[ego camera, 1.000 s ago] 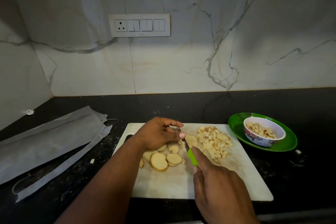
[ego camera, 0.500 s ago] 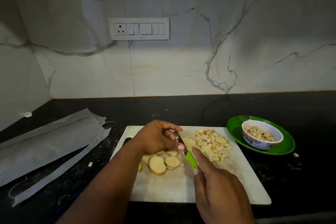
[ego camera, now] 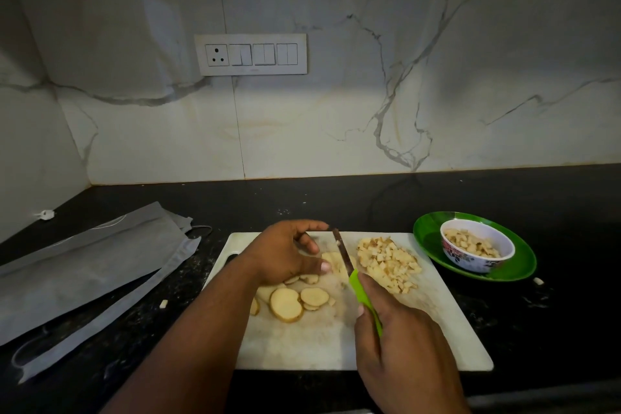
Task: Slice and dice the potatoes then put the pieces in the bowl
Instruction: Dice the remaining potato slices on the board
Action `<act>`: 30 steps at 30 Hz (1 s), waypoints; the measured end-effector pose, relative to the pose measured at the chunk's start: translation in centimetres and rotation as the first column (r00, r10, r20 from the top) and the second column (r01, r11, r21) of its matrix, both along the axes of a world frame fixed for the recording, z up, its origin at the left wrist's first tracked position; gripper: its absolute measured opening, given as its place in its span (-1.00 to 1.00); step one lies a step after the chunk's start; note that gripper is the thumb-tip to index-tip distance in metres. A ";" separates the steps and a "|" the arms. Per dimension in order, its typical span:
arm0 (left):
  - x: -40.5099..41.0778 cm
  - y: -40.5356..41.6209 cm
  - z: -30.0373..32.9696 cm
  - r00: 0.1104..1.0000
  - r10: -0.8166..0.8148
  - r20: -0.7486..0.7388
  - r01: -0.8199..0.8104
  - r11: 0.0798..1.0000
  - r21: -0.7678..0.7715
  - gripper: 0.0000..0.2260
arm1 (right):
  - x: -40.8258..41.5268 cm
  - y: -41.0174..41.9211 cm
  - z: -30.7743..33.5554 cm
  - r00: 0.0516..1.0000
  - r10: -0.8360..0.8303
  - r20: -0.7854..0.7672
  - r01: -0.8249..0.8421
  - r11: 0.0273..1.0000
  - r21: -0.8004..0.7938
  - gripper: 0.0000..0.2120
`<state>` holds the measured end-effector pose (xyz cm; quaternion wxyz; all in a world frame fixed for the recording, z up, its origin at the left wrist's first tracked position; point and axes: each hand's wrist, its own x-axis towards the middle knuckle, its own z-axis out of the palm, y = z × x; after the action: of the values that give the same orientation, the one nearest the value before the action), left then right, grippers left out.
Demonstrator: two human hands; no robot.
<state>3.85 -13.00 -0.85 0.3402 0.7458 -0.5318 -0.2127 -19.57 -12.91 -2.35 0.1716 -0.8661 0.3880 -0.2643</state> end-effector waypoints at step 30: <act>1.2 -0.6 -0.6 0.975 0.102 -0.196 -0.145 0.965 -0.220 -0.76 | 0.2 1.0 -1.6 0.990 -0.020 -0.142 -0.014 0.973 -0.229 -0.57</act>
<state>5.07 -13.55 -1.43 0.4855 0.7097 -0.4718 -0.1949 -19.35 -11.90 -3.92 0.0416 -0.8963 0.3675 -0.2447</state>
